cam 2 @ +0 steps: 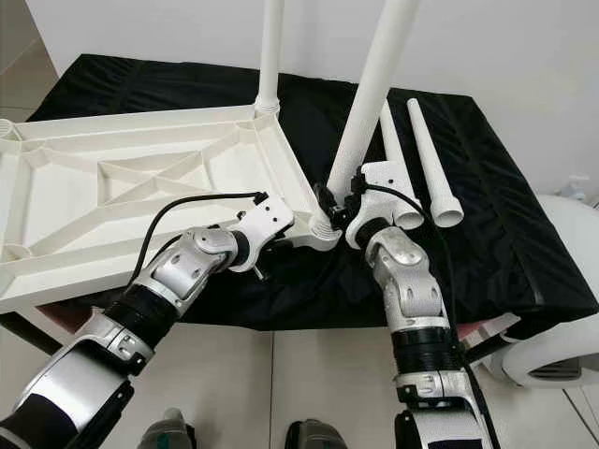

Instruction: Building children table

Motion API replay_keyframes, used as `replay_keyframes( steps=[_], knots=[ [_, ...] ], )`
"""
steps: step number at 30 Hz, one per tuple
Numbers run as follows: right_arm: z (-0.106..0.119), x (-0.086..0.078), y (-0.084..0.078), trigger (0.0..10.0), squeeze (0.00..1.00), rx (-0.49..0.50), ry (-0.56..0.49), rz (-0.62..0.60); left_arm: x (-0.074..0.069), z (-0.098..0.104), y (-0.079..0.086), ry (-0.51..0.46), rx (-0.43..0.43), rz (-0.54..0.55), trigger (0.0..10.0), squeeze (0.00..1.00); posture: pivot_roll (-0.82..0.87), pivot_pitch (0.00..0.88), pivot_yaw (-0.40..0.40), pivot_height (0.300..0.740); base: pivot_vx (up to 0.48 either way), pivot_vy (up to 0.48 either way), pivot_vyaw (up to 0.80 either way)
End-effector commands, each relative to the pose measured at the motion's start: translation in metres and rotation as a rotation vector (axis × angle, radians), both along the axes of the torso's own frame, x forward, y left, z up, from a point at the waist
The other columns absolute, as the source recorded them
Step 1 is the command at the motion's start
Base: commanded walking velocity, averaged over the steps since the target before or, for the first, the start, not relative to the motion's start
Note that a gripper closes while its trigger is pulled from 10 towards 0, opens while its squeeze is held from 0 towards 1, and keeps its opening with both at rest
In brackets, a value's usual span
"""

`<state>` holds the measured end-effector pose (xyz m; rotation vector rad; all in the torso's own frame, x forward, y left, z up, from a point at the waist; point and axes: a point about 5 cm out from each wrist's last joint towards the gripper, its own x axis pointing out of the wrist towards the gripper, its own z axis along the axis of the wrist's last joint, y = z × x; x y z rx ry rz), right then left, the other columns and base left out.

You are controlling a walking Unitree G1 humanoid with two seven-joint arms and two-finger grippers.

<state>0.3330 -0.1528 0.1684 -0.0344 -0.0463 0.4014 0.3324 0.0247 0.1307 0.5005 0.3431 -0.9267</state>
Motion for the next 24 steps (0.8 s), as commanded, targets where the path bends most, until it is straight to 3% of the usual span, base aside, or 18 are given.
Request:
replay_keyframes(
  steps=[1, 11, 24],
  knots=[
    [-0.020, 0.001, -0.005, 10.0, 0.00, -0.026, 0.086, 0.002, -0.001, -0.001, -0.002, -0.009, 0.040, -0.036, 10.0, 0.00, 0.02, 0.013, -0.063, 0.740, 0.000, 0.000, 0.00],
    [-0.028, 0.006, -0.007, 10.0, 0.00, 0.003, 0.120, 0.027, 0.000, 0.001, 0.001, -0.016, 0.040, -0.025, 10.0, 0.00, 0.02, 0.022, -0.070, 0.740, 0.000, 0.000, 0.00],
    [-0.039, -0.004, -0.017, 10.0, 0.00, 0.054, 0.073, -0.055, -0.001, 0.002, 0.002, -0.017, 0.036, -0.021, 10.0, 0.00, 0.02, 0.035, -0.066, 0.740, 0.000, 0.000, 0.00]
  ],
)
